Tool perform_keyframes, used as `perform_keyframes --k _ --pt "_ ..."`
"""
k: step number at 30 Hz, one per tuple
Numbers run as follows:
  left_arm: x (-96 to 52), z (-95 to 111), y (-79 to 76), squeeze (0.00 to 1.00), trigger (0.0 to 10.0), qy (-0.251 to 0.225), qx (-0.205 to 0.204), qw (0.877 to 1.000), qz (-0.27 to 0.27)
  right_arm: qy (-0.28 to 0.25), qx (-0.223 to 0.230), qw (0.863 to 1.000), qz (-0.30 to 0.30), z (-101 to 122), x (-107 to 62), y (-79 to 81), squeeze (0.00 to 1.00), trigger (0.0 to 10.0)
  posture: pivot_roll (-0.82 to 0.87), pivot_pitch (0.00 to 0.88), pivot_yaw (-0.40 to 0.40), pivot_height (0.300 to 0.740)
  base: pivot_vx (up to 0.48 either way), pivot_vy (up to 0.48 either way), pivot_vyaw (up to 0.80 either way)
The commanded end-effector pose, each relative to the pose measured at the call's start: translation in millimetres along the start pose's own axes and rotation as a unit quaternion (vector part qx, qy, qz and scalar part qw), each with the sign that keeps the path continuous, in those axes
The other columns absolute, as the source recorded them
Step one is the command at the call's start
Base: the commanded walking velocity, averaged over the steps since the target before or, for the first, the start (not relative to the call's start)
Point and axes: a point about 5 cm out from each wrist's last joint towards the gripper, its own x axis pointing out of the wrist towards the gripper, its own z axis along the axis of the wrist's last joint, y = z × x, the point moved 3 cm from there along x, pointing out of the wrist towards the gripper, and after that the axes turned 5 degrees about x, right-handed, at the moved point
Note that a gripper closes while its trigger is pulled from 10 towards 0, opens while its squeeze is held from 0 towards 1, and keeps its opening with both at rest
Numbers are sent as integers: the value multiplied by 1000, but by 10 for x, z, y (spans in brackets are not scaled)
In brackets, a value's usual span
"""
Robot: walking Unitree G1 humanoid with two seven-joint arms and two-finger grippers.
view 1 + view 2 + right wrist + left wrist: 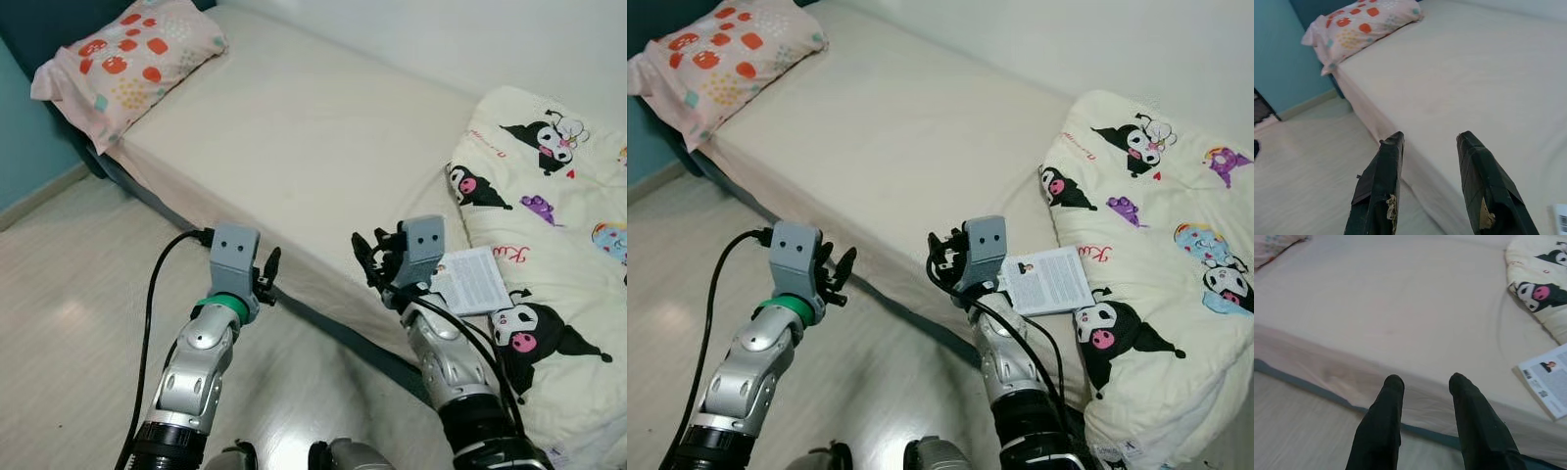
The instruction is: Clean up the room
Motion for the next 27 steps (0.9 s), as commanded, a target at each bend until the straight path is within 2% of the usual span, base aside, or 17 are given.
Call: perform_keyframes --k 1,4,15,19,25,27 --pt "-17 -56 -5 0 10000 11 2 1000 0 12 2 1000 -3 -58 -33 -33 0 10000 -45 83 36 740 0 0 -800" --pt "-19 -54 -8 0 10000 10 2 1000 0 12 2 1000 -3 -59 -36 -34 0 10000 -47 83 35 740 0 0 -800" --pt "-17 -39 -3 0 10000 6 0 1000 4 12 1 1000 -3 -57 -38 -36 0 10000 -47 90 35 740 0 0 0" --pt "-19 -38 2 0 10000 6 0 1000 5 13 1 1000 -3 -61 -38 -34 0 10000 -45 93 34 740 0 0 -800" --pt "-24 -47 22 0 10000 6 0 1000 9 11 -5 1000 -3 -62 -38 -30 0 10000 -44 93 32 740 0 0 0" --pt "-27 -53 34 0 10000 7 0 1000 13 18 1 1000 4 -81 -30 -7 0 10000 -39 94 24 740 0 0 -650"
